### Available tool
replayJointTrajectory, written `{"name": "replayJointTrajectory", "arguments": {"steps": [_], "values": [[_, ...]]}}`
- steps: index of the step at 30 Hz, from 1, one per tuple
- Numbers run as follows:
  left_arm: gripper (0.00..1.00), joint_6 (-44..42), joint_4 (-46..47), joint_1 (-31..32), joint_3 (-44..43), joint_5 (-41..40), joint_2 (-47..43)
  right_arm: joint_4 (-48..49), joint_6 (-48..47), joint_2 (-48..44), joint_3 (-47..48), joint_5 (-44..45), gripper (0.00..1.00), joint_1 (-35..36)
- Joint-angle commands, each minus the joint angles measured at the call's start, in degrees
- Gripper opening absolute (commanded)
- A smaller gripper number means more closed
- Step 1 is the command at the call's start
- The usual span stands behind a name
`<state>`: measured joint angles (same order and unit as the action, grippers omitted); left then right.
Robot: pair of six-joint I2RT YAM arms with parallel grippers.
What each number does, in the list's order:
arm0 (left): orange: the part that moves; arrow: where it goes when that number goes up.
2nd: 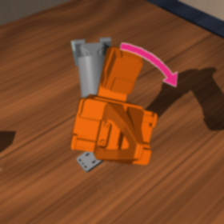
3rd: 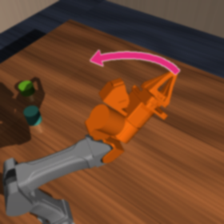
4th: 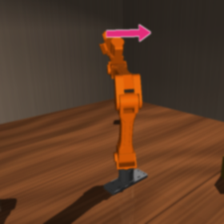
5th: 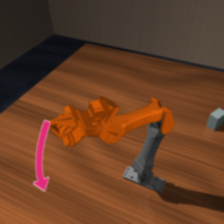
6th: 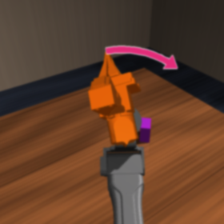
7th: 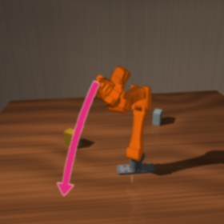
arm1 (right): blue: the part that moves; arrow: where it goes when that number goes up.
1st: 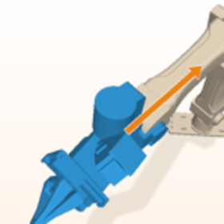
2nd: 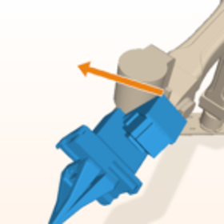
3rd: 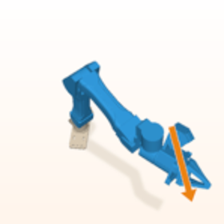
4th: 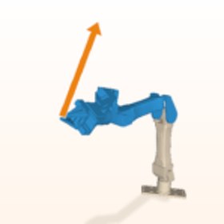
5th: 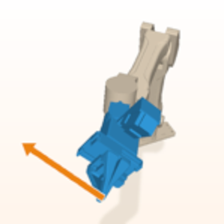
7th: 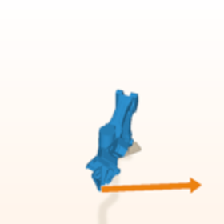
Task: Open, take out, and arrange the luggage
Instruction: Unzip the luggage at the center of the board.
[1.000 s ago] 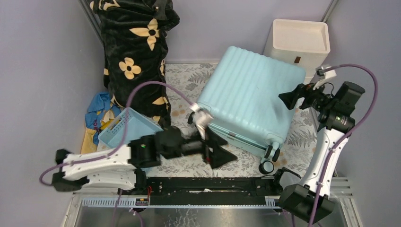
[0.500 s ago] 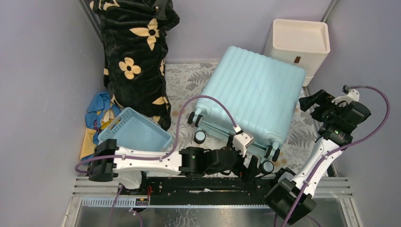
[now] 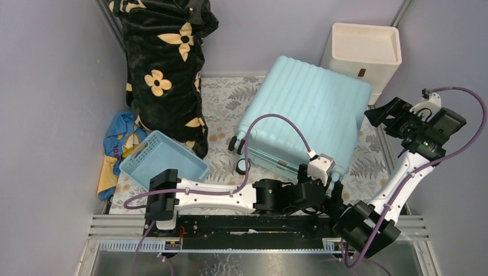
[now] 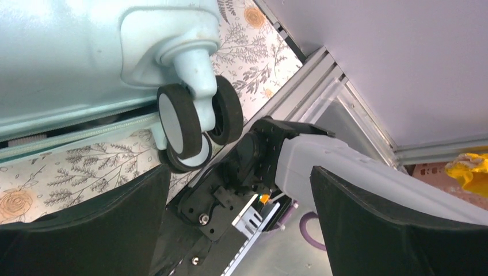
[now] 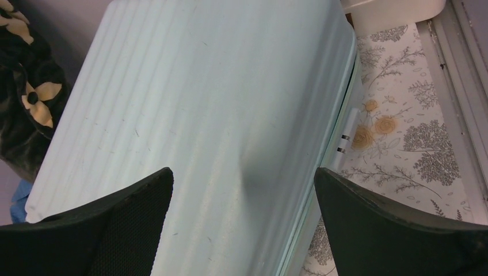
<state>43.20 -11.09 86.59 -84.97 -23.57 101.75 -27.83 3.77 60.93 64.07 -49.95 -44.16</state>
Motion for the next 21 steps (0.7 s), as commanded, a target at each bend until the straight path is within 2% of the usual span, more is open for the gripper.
{"name": "replayJointTrajectory", "arguments": {"steps": [1,4,8,10,17,21], "values": [[0.99,1.42,-1.22,0.34,-4.65,-5.47,2.95,-0.39,-1.26,2.05,5.2,-4.38,1.0,-0.17],[0.97,1.26,-2.1,0.26,-7.57,-8.37,5.65,-3.35,-3.38,6.4,11.13,-4.0,1.0,-0.13],[0.89,2.24,-4.63,0.12,-10.89,-10.54,8.87,-7.1,-6.58,11.4,17.16,-3.66,1.0,-0.22],[0.84,2.69,-4.88,0.07,-11.07,-10.78,9.8,-6.52,-6.38,12.04,17.28,-3.9,1.0,-0.22],[0.79,1.87,-9.35,-0.62,-16.71,-12.32,14.74,-3.49,-4.65,11.86,14.35,-5.13,0.99,-0.22],[0.67,1.19,-11.22,-1.16,-19.95,-12.9,16.91,-3.7,-5.61,11.39,13.14,-5.32,0.99,-0.22]]}}
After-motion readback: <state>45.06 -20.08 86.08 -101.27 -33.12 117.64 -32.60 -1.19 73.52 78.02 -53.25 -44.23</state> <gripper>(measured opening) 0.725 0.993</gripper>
